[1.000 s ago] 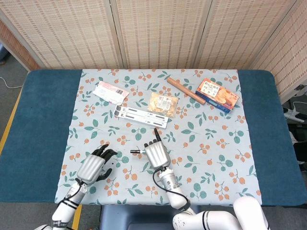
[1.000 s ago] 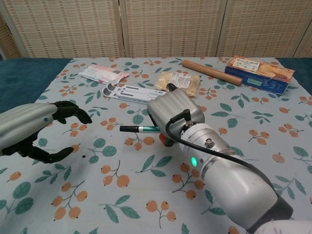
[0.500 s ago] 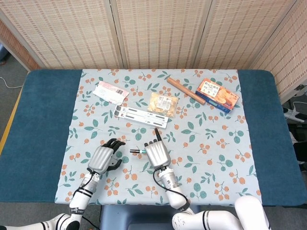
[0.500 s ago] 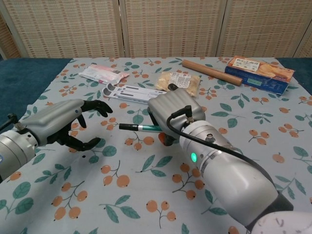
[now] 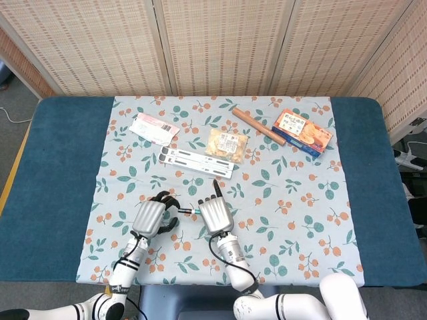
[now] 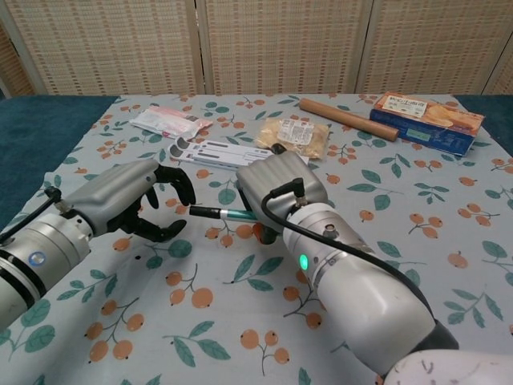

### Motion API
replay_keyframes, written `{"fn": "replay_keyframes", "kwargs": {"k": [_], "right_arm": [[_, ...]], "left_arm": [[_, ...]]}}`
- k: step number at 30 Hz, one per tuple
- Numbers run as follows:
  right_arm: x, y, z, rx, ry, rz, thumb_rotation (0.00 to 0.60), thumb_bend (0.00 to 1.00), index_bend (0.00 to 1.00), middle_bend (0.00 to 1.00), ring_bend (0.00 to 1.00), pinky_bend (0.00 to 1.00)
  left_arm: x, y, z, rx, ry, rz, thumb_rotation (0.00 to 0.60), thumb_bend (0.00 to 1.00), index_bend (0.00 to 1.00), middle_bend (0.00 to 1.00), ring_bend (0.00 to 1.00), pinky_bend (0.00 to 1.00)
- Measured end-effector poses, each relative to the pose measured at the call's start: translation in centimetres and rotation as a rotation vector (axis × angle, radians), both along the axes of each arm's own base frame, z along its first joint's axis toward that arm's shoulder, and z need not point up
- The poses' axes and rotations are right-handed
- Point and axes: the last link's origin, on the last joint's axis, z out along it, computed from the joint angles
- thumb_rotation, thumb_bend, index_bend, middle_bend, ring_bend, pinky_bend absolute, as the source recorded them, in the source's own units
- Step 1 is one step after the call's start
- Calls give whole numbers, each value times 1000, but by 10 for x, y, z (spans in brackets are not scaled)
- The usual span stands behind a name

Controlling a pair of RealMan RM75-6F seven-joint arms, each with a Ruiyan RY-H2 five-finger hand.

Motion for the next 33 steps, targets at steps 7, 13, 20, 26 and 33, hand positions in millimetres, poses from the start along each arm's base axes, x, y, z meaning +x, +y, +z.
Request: {"fn": "replay_keyframes", "kwargs": {"k": [7,13,20,26,33], "right_arm": [[1,0,-1,5,-13,-7,600,362,983,849,478,3],[2,1,-2,20,-27,-20,600,363,983,849,478,5],[3,1,-2,22,-40,-24,600,362,983,849,478,6],[3,1,-3,26,-44,-29,600,362,983,849,478,8],[4,3,-5,31,-53,-31,600,362,983,849,478,8]], "left_arm": [[1,1,-5,-18,20,-8,600,373,414,372,185,405],[4,3,-8,-14,13,-14,600,371,434,415,214,407],[6,5,-10,-6,-5,-20,600,372,461,444,241,410],[7,4,-13,-20,-23,-26,600,372,476,464,246,409],[8,7,-14,-13,-24,-31,600,371,497,480,255,409]]}}
